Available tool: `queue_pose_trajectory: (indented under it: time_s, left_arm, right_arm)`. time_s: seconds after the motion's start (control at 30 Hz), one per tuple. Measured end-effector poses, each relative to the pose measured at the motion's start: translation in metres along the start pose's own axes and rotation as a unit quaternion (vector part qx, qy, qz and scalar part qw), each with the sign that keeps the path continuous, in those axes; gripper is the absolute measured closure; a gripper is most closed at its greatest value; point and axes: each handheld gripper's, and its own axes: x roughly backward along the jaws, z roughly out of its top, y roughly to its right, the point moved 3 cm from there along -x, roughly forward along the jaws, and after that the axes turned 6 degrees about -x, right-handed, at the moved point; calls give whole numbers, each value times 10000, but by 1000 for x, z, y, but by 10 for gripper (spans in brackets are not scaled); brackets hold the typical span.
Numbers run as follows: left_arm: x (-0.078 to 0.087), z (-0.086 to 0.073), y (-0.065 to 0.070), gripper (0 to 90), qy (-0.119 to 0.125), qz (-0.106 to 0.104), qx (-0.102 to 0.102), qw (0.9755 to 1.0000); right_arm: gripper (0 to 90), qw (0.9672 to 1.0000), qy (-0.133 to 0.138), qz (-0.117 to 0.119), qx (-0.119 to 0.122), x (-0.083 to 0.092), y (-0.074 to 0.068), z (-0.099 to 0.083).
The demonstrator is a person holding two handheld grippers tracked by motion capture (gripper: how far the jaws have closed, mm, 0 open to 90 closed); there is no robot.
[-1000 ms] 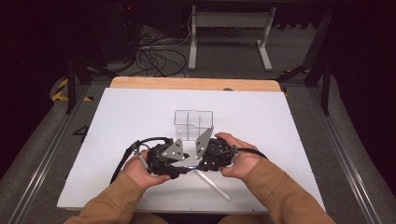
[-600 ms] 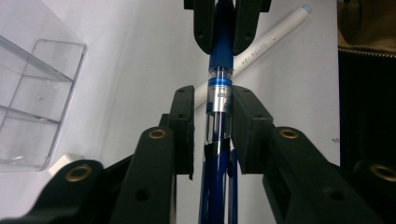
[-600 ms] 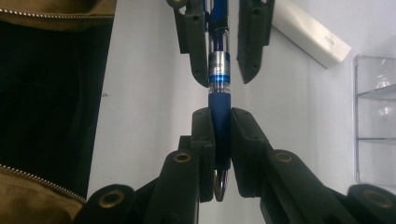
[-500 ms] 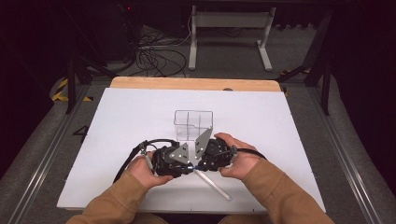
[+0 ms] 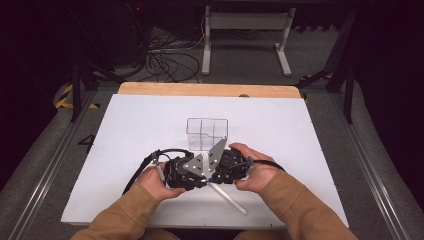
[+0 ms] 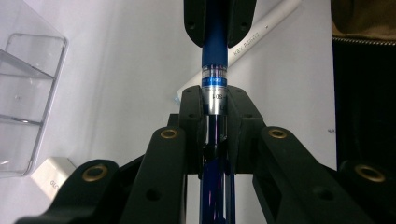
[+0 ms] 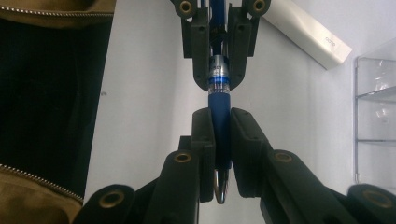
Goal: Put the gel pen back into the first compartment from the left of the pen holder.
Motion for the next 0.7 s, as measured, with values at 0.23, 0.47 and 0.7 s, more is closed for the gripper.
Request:
queue_pose_trajectory:
  time_s: [0.23,0.47,0.7]
  left_arm:
    - [-4,0,1,792,-86,16,-11,10000]
    - [-5,0,1,793,-102,57,-70,9999]
    - [5,-1,-2,792,24,136,-4,9999]
  right_arm:
    - [811,10000,26,46,-11,0,0,0]
    - [801,9998,91,66,-141,-1,0,-1]
    - [530,9957,654,-429,-490,9,6,-8]
